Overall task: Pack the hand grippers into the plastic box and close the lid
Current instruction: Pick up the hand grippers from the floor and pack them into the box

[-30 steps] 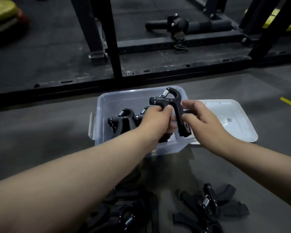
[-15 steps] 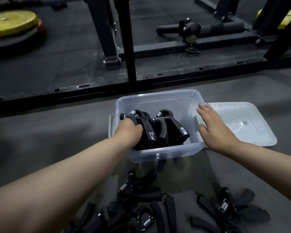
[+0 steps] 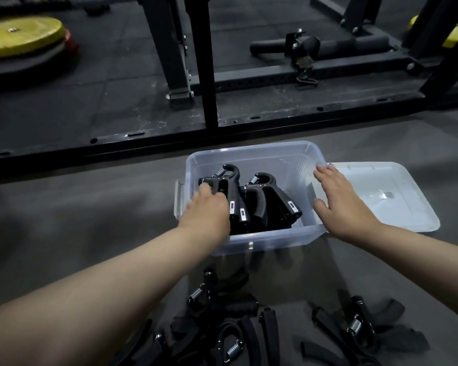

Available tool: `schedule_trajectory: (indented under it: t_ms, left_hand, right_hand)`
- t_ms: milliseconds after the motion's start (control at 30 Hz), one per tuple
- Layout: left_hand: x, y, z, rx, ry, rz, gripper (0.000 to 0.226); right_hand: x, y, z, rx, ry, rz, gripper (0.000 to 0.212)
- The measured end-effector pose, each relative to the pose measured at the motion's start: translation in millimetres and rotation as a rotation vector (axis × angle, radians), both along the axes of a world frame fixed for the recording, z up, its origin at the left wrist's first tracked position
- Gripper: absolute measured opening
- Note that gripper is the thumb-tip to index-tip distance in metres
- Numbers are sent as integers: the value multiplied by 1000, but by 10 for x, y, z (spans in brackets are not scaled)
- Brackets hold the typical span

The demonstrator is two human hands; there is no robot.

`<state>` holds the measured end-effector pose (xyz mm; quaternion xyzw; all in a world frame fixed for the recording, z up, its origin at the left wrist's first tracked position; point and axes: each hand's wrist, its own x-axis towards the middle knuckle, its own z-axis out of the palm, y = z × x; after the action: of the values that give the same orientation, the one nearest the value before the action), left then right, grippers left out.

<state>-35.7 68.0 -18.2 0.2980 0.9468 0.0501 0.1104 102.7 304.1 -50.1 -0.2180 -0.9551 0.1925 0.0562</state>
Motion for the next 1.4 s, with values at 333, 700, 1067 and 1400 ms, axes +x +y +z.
schedule_trajectory:
  t_ms: [333, 700, 1067, 1400]
  left_hand:
    - [-229, -1, -18, -134, 283, -190, 25]
    - [-131, -7, 6, -124, 233, -221, 22]
    - [14, 59, -37, 63, 177, -197, 40]
    - [437, 620, -272, 258, 184, -466, 48]
  right_hand:
    - [-3, 2, -4, -6, 10, -4, 63]
    - [-6, 10, -19, 5, 13, -3, 63]
    - [2, 9, -16, -4, 26, -6, 62]
    - [39, -22, -39, -52, 113, -38, 57]
